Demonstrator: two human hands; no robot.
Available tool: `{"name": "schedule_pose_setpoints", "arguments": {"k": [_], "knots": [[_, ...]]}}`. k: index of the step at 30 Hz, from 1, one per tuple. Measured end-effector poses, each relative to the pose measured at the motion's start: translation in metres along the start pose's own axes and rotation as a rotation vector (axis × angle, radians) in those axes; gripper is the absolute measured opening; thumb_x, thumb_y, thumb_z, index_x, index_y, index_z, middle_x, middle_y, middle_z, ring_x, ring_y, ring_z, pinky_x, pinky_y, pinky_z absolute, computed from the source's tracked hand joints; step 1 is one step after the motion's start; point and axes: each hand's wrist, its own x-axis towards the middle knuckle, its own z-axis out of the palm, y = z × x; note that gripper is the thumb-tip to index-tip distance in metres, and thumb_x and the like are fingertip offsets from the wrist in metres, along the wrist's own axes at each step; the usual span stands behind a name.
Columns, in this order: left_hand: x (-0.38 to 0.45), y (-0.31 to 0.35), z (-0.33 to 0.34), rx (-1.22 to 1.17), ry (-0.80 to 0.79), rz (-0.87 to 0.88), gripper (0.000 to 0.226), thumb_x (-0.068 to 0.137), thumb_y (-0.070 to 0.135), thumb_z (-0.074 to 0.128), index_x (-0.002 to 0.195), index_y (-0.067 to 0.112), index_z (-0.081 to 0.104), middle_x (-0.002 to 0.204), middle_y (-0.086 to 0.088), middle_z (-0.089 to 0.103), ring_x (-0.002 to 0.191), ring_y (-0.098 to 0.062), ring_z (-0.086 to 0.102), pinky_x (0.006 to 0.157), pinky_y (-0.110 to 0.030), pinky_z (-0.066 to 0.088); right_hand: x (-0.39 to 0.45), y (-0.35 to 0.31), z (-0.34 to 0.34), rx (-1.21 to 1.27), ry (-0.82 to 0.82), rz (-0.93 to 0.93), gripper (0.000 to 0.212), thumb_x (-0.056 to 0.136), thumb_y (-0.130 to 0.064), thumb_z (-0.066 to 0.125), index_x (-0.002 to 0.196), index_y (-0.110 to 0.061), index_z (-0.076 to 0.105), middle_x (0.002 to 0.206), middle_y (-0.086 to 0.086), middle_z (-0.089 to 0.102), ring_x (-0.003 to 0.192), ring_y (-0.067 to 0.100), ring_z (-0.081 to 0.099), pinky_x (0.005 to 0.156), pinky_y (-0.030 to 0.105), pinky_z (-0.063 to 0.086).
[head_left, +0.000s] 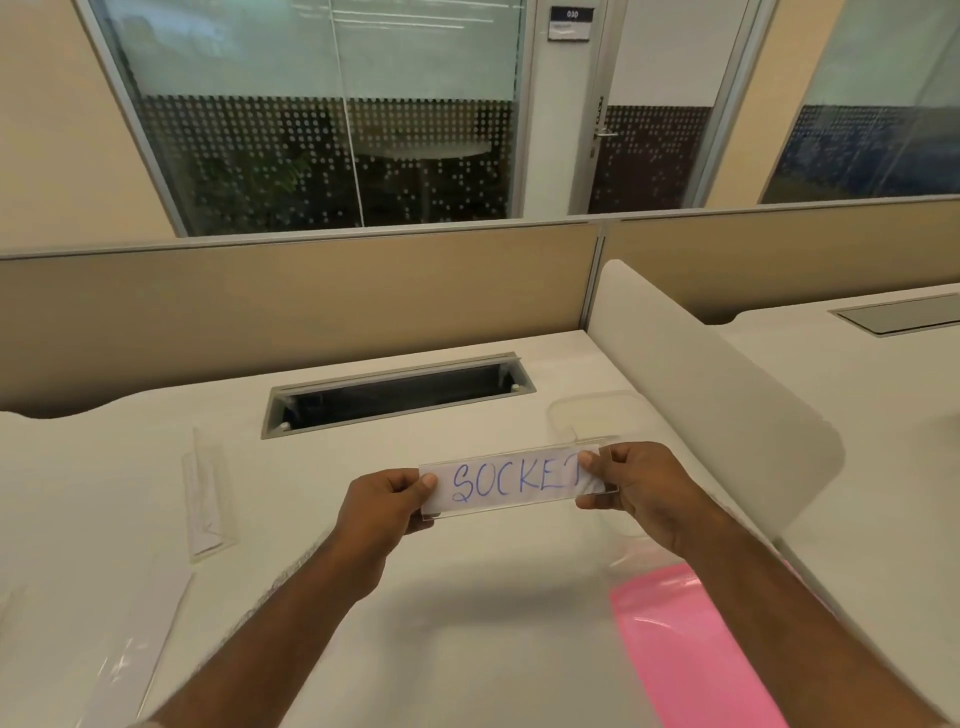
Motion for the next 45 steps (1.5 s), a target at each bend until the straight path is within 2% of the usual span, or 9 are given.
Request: {"name": "schedule_pose_setpoints", "arguments": {"k": [3, 6, 11, 14, 18, 23, 30, 35, 45], "knots": [[0.009, 0.003, 0.015, 0.005, -0.004, 0.012, 0.016, 0.094, 0.018, 0.063, 0.087, 0.011, 0.076, 0.081, 0.003, 0.079, 0.083, -0.023, 0.072, 0.062, -0.025, 0.058, 0.004, -0.005, -0.016, -0.056, -0.009, 0.011, 0.046, 0.089, -0.015, 0.065, 0.097, 0.029, 0.053, 0.101, 0.033, 0.066, 0.081, 0.032, 0.063, 0.064, 0.036, 0.06], [0.017, 0.008, 0.027, 0.014, -0.003, 0.025, 0.015, 0.094, 0.018, 0.063, 0.086, 0.013, 0.075, 0.081, 0.003, 0.078, 0.082, -0.022, 0.072, 0.058, -0.022, 0.057, 0.006, -0.019, -0.031, -0.222, 0.062, -0.004, 0.042, 0.086, -0.032, 0.069, 0.088, 0.011, 0.069, 0.078, 0.02, 0.069, 0.066, 0.024, 0.066, 0.065, 0.039, 0.061], [0.03, 0.013, 0.041, 0.116, -0.012, 0.084, 0.015, 0.094, 0.021, 0.063, 0.084, 0.02, 0.074, 0.09, 0.003, 0.076, 0.081, -0.019, 0.071, 0.056, -0.017, 0.055, 0.019, -0.045, -0.052, -0.603, 0.288, -0.318, 0.034, 0.083, -0.044, 0.069, 0.078, -0.01, 0.067, 0.077, 0.014, 0.067, 0.07, 0.025, 0.064, 0.072, 0.042, 0.055], [0.035, 0.015, 0.05, 0.163, -0.057, 0.121, 0.015, 0.094, 0.022, 0.062, 0.085, 0.023, 0.075, 0.09, 0.003, 0.076, 0.081, -0.019, 0.07, 0.056, -0.016, 0.054, 0.029, -0.057, -0.05, -0.773, 0.046, -0.343, 0.03, 0.082, -0.048, 0.067, 0.086, -0.018, 0.071, 0.084, 0.006, 0.07, 0.079, 0.019, 0.064, 0.08, 0.041, 0.052], [0.04, 0.017, 0.062, 0.145, -0.117, 0.156, 0.016, 0.094, 0.02, 0.062, 0.094, 0.017, 0.077, 0.093, 0.001, 0.078, 0.085, -0.02, 0.071, 0.062, -0.02, 0.056, 0.037, -0.058, -0.04, -0.834, -0.394, -0.008, 0.038, 0.08, -0.057, 0.064, 0.102, -0.028, 0.073, 0.105, -0.009, 0.073, 0.099, 0.009, 0.066, 0.091, 0.029, 0.051], [0.045, 0.015, 0.067, 0.165, -0.148, 0.17, 0.018, 0.095, 0.021, 0.06, 0.102, 0.014, 0.076, 0.095, 0.0, 0.077, 0.088, -0.02, 0.07, 0.066, -0.022, 0.057, 0.045, -0.051, -0.046, -0.769, -0.503, 0.096, 0.032, 0.086, -0.04, 0.067, 0.115, -0.026, 0.07, 0.105, -0.004, 0.075, 0.096, 0.014, 0.07, 0.089, 0.028, 0.055], [0.051, 0.008, 0.07, 0.174, -0.183, 0.168, 0.029, 0.09, 0.044, 0.06, 0.111, 0.027, 0.071, 0.099, 0.009, 0.075, 0.089, -0.016, 0.072, 0.079, -0.026, 0.059, 0.047, -0.046, -0.063, -0.647, -0.375, 0.031, 0.033, 0.081, -0.044, 0.069, 0.109, -0.026, 0.071, 0.105, -0.003, 0.075, 0.097, 0.013, 0.071, 0.086, 0.027, 0.055], [0.061, -0.032, 0.052, 0.422, -0.049, 0.157, 0.057, 0.092, 0.053, 0.054, 0.138, 0.02, 0.054, 0.136, 0.001, 0.06, 0.117, -0.016, 0.059, 0.099, -0.032, 0.047, 0.047, -0.037, -0.082, -0.495, -0.109, 0.005, 0.035, 0.087, -0.043, 0.064, 0.103, -0.013, 0.071, 0.11, 0.011, 0.073, 0.094, 0.022, 0.068, 0.096, 0.044, 0.05], [0.056, -0.13, 0.002, 1.219, 0.071, 0.345, 0.08, 0.094, 0.066, 0.023, 0.157, 0.018, 0.013, 0.165, 0.005, 0.008, 0.152, -0.014, 0.002, 0.123, -0.033, 0.004, 0.058, 0.002, -0.075, -0.52, 0.178, 0.241, 0.033, 0.097, -0.042, 0.048, 0.099, -0.011, 0.059, 0.093, 0.007, 0.058, 0.074, 0.023, 0.051, 0.057, 0.026, 0.035]]}}
